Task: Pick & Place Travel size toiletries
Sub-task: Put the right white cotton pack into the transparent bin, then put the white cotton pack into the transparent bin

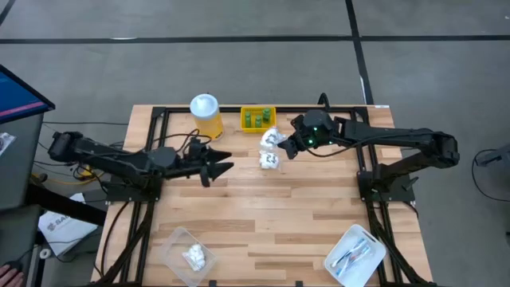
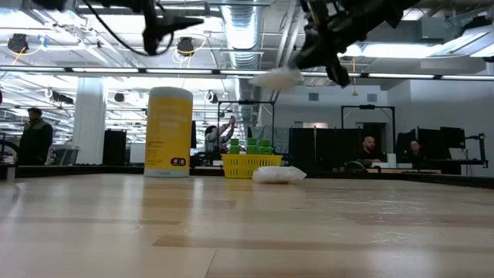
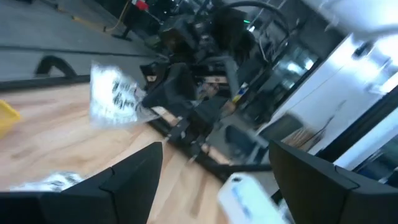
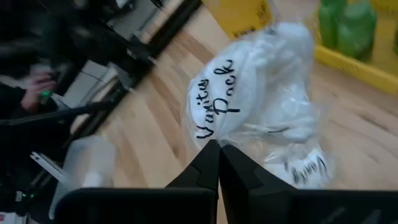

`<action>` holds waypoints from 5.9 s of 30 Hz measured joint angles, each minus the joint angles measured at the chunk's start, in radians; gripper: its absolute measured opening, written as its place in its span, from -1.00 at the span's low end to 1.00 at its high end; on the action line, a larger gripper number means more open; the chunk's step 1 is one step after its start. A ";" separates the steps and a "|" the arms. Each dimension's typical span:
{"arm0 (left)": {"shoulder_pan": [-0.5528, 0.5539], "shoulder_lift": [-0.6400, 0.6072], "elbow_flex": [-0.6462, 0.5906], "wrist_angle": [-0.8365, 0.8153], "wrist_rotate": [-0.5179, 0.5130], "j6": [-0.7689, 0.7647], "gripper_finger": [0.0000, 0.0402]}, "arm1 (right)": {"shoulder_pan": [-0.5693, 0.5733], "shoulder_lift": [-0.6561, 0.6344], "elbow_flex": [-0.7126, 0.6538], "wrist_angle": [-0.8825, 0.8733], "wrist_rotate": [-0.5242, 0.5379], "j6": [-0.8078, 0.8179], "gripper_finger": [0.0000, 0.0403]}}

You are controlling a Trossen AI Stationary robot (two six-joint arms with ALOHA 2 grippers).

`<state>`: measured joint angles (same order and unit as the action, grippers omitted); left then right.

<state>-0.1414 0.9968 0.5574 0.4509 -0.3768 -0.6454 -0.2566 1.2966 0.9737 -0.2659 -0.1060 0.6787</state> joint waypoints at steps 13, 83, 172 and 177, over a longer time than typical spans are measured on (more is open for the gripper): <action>0.181 0.221 -0.064 0.350 0.157 -0.227 0.44 | 0.042 0.000 0.114 0.030 0.033 -0.085 -1.00; 0.210 0.437 0.048 0.566 0.396 -0.247 -1.00 | 0.145 -0.001 0.121 -0.058 -0.152 -0.209 -0.45; -0.032 -0.313 0.048 -0.485 0.208 -0.166 0.22 | -0.002 0.548 0.120 -0.243 -0.054 0.021 -0.16; -0.006 -0.288 0.047 -0.488 0.235 -0.167 0.27 | 0.007 0.587 0.123 -0.195 -0.052 0.021 -0.15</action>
<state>-0.1474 0.7086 0.6041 -0.0369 -0.1413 -0.8119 -0.2493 1.8836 1.0971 -0.4610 -0.1583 0.6995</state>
